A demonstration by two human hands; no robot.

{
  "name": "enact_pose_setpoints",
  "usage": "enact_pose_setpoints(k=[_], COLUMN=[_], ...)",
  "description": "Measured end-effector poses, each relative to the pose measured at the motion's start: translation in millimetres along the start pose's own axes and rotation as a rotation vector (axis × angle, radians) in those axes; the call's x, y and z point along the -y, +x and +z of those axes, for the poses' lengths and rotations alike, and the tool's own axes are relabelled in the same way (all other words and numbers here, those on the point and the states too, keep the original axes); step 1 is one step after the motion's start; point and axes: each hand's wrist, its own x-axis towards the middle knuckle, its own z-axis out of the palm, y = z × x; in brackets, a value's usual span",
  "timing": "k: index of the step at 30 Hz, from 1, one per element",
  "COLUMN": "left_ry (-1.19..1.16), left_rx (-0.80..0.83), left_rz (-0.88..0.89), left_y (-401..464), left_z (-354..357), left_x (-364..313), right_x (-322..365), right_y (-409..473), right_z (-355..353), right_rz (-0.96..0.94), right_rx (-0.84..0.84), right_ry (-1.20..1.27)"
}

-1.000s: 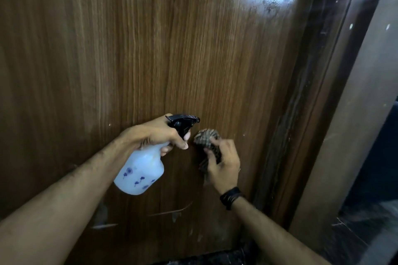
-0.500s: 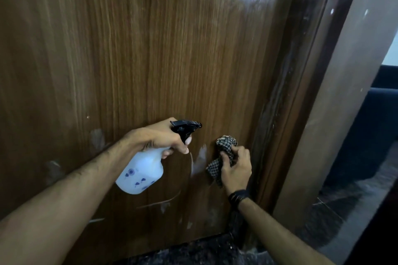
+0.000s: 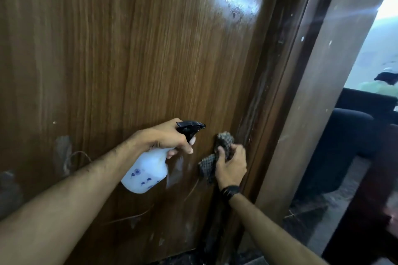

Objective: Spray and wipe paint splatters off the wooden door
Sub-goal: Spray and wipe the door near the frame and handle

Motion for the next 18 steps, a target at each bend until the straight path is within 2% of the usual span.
enact_pose_setpoints(k=[4, 8, 10, 13, 16, 18], left_ry=[-0.006, -0.010, -0.014, -0.036, -0.052, -0.050], left_rx=[0.019, 0.053, 0.049, 0.033, 0.016, 0.025], left_rz=[0.012, 0.048, 0.057, 0.060, 0.053, 0.053], left_y=[11, 17, 18, 19, 20, 20], left_z=[14, 15, 11, 3, 0, -1], left_x=[-6, -8, -9, -8, -5, -2], right_x=[-13, 31, 62, 92, 85, 69], right_y=[-10, 64, 115, 163, 157, 138], right_z=[-7, -37, -55, -71, -66, -60], right_rz=[0.021, -0.223, -0.416, -0.578, -0.732, -0.744], right_rx=[0.122, 0.122, 0.117, 0.128, 0.174, 0.239], right_ry=[-0.030, 0.035, -0.089, -0.309, -0.477, -0.499])
